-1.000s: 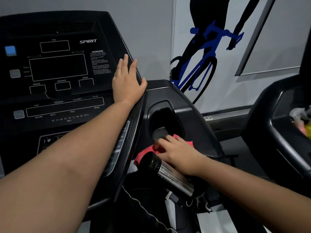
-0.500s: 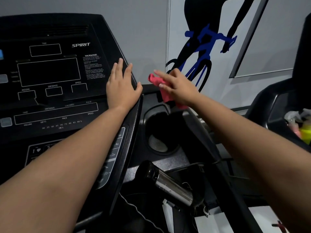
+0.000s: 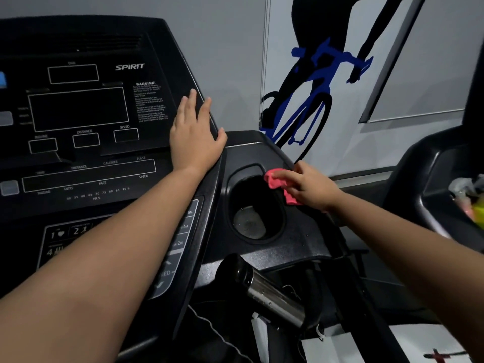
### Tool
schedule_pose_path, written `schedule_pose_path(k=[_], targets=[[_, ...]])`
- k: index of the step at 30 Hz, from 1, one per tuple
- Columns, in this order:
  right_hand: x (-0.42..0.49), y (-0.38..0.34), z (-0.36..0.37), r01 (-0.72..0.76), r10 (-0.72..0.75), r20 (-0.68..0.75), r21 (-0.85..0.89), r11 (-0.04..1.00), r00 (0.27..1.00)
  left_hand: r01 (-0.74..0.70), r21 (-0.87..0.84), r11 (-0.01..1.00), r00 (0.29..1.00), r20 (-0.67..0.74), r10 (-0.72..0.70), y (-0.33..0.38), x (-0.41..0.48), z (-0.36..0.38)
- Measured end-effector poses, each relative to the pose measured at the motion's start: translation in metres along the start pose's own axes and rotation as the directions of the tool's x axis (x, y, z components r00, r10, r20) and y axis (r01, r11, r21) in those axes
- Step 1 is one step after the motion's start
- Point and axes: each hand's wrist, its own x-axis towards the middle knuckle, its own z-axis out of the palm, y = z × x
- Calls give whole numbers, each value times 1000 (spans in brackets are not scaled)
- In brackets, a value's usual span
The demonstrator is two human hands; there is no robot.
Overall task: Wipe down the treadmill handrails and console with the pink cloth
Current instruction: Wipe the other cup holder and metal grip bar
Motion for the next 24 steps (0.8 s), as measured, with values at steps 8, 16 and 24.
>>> schedule_pose_path(k=[8, 16, 24], targets=[[42, -55, 8, 227, -265, -76, -327, 917, 961, 1, 4, 1000, 1000, -8, -1, 1, 2, 0], [44, -48, 4, 227, -242, -48, -219, 949, 969, -9, 2, 1000, 1000, -14, 9, -6, 5, -1], [-3, -55, 4, -163, 166, 14, -124, 979, 986, -7, 18, 1000, 1000, 28, 6, -1, 1, -2]])
